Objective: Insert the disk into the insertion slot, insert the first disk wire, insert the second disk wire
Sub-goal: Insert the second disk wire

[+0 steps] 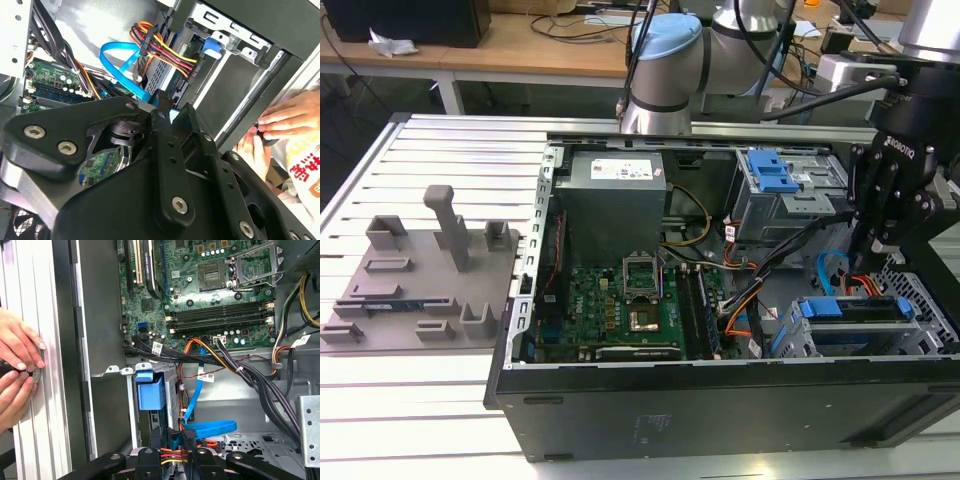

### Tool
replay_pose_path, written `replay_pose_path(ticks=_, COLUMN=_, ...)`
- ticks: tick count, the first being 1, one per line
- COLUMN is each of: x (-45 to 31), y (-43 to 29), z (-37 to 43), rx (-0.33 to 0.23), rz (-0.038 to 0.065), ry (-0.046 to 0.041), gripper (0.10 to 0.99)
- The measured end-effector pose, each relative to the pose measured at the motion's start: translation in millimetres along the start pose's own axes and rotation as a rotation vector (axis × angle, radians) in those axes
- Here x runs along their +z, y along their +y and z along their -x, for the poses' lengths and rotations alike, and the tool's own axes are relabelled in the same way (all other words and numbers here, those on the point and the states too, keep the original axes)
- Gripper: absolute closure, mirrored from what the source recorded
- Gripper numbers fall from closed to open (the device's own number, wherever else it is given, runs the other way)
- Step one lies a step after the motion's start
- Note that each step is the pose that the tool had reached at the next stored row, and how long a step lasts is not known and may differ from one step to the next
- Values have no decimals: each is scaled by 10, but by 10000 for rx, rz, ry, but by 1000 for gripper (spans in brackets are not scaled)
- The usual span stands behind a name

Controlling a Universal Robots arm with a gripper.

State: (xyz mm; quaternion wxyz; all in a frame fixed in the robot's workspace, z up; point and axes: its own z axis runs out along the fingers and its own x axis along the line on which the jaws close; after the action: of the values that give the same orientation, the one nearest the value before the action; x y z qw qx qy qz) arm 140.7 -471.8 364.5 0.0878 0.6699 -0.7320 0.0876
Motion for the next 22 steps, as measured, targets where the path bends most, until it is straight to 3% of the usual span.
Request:
replay_pose_path(ticks=4, x=19, y=7, z=4, rx=65, rz=16, ry=0, gripper=800)
replay_pose_path(ticks=5, x=22, y=8, z=5, rx=80, rz=20, ry=1, gripper=871)
replay_pose_path(ticks=18, x=44, y=14, z=9, rx=159, rz=36, ry=-3, gripper=925)
replay_pose_path(ticks=21, x=49, y=41, z=-13, rx=221, rz=-246, ry=-165, gripper=925)
replay_pose_path(ticks=22, x=53, y=44, z=-23, rx=247, rz=-359, ry=-272, gripper=925)
